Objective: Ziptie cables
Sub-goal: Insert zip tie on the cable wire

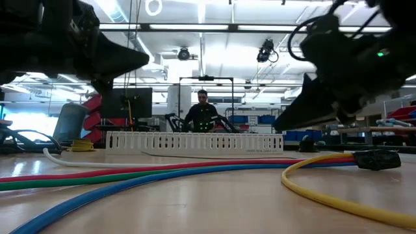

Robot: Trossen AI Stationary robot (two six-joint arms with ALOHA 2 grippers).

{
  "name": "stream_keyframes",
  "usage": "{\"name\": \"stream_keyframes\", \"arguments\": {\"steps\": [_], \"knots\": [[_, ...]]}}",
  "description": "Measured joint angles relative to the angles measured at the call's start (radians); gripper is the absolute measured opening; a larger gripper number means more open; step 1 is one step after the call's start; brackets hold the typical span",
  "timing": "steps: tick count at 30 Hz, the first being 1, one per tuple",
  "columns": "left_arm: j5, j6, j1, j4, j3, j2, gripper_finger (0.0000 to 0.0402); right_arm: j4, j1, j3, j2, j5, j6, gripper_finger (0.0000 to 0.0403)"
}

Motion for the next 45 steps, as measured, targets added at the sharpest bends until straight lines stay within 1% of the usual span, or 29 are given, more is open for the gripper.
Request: {"name": "stream_keyframes", "arguments": {"steps": [2,7,9,11,13,16,20,25,32,36,39,42,45], "knots": [[-0.01,0.001,0.0,0.002,0.0,0.0,0.0009,-0.101,-0.029,0.004,-0.048,-0.047,-0.002,0.0],[-0.063,0.055,0.0,0.001,0.0,0.0,0.0009,-0.273,-0.081,0.006,-0.184,-0.104,-0.069,0.0001],[-0.087,0.069,0.0,-0.002,0.0,0.0,0.0009,-0.333,-0.097,0.006,-0.224,-0.151,-0.09,0.0004],[-0.117,0.082,0.001,-0.006,0.0,0.0,0.0009,-0.377,-0.114,0.006,-0.237,-0.212,-0.098,0.0012],[-0.154,0.083,0.001,-0.005,0.0,0.0,0.0009,-0.406,-0.132,0.006,-0.236,-0.268,-0.104,0.0025],[-0.193,0.084,0.001,-0.005,0.0,0.0,0.0009,-0.4,-0.153,0.006,-0.212,-0.333,-0.105,0.0045],[-0.196,0.08,0.001,-0.006,0.0,0.0,0.0009,-0.343,-0.17,0.006,-0.164,-0.385,-0.113,0.006],[-0.195,0.059,0.001,-0.009,0.0,0.0,0.0009,-0.299,-0.182,0.007,-0.094,-0.482,-0.157,0.0068],[-0.193,0.011,0.001,-0.022,0.002,0.0,0.0009,-0.301,-0.193,0.01,-0.051,-0.481,-0.203,0.0056],[-0.193,-0.022,0.001,-0.025,0.002,0.0,0.0009,-0.299,-0.204,0.01,-0.049,-0.483,-0.262,0.0044],[-0.193,-0.028,0.001,-0.025,0.002,0.0,0.001,-0.299,-0.212,0.01,-0.049,-0.475,-0.297,0.0032],[-0.193,-0.029,0.001,-0.024,0.002,0.0,0.001,-0.306,-0.219,0.01,-0.044,-0.48,-0.307,0.0011],[-0.193,-0.048,0.001,-0.024,0.003,0.0,0.001,-0.307,-0.214,0.01,-0.044,-0.468,-0.307,0.0006]]}}
